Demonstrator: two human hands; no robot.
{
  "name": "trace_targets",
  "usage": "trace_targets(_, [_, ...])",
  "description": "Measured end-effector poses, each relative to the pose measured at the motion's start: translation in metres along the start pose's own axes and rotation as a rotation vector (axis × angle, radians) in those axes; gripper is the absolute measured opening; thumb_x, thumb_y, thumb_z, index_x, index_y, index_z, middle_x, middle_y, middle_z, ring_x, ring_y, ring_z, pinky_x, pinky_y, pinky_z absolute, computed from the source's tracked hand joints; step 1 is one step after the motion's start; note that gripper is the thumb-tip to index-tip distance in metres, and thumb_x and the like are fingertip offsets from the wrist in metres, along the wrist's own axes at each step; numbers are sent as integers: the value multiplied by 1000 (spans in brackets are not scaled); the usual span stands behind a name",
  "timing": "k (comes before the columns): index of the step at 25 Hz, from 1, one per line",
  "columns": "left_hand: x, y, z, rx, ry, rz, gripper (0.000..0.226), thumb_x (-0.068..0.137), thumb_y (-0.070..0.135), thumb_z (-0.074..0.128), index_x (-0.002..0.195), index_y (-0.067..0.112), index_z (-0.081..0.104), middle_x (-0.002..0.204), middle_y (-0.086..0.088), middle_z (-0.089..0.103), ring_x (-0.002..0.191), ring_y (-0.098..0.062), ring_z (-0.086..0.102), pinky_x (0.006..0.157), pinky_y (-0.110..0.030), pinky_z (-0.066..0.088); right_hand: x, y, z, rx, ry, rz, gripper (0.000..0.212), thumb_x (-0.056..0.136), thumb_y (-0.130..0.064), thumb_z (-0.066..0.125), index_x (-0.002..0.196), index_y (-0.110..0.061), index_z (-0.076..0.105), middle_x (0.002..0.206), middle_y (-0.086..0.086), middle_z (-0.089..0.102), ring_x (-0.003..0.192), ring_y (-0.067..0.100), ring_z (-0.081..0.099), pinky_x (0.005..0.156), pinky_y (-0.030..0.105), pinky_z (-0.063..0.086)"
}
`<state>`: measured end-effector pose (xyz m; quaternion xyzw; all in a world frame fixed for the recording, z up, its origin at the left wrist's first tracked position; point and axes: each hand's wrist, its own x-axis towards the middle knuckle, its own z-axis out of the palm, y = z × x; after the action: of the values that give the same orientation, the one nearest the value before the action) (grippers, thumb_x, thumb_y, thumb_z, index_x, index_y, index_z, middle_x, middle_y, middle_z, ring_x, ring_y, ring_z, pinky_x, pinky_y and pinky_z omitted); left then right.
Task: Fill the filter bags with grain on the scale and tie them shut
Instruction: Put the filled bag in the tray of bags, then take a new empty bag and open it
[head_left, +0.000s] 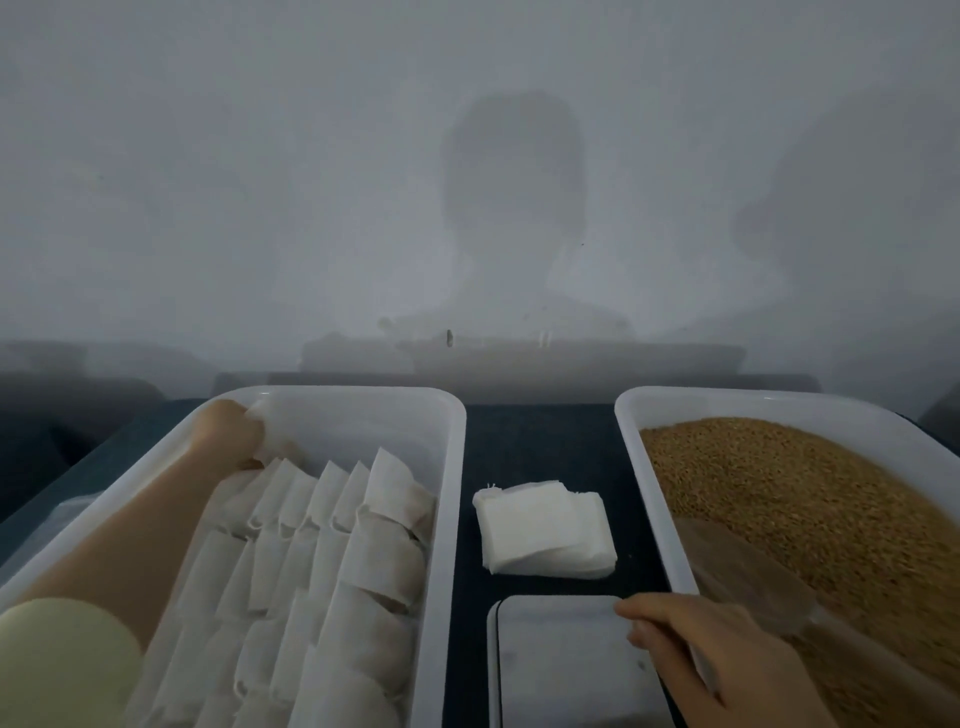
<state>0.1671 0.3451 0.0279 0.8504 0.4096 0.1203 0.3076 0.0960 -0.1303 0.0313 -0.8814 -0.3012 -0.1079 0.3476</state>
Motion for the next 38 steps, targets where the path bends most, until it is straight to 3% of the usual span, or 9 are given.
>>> trace_targets(4, [-5,5,-8,309,-181,-63,32,93,4,55,120,-14,52,116,-28,57,105,-40,58,84,-41,50,-2,0,2,-150,39,-103,8,81,-26,70,85,-32,70,71,-24,65,62,-7,59,66,13,46])
trace_targets(6, [-14,10,-10,424,-199,-30,32,94,6,54,121,-11,51,114,-25,57,110,-40,57,90,-42,47,-5,5,2,-143,31,-82,33,62,-5,83,85,-27,72,70,-21,66,66,-4,59,67,13,45])
trace_targets(11, [-75,70,-6,586,331,401,28,95,11,46,122,11,53,117,-17,62,108,-36,56,84,-39,43,-4,5,2,59,92,21,21,80,-3,70,91,-21,73,73,-17,67,87,-9,58,71,-1,39])
trace_targets(16, [-182,134,68,723,52,937,21,97,16,46,99,12,66,86,-2,63,84,-26,62,67,-33,41,-5,1,-3,187,169,139,17,86,-4,62,90,-19,71,71,-17,65,74,-11,60,64,2,42])
trace_targets(19, [-219,144,123,791,-361,807,32,98,35,51,112,7,61,94,-5,56,91,-25,61,73,-33,45,-6,2,-3,202,157,168,21,88,-4,61,87,-24,68,71,-14,65,75,-6,60,65,5,43])
trace_targets(22, [-222,140,148,951,-466,694,33,91,20,63,122,8,57,121,-9,55,115,-29,53,92,-36,41,-6,2,-4,232,144,183,21,89,-5,59,86,-25,66,72,-13,65,79,-7,59,67,5,43])
trace_targets(27, [-218,134,150,992,-464,694,41,90,12,64,129,8,53,136,-10,48,127,-30,46,101,-37,38,-7,3,-4,229,135,166,19,90,-7,58,89,-24,67,73,-14,65,78,-7,60,64,5,43])
trace_targets(32, [-221,132,146,836,-306,774,12,93,8,54,102,5,62,104,-9,62,88,-23,59,73,-30,41,-8,6,-3,229,132,152,19,90,-7,58,89,-22,67,73,-13,65,77,-3,61,61,7,44])
trace_targets(38, [-219,130,119,548,-128,687,17,95,3,47,111,6,46,106,-10,63,91,-23,64,66,-26,41,-8,7,-2,219,109,148,22,90,-8,58,88,-29,64,73,-14,64,77,-6,60,62,6,44])
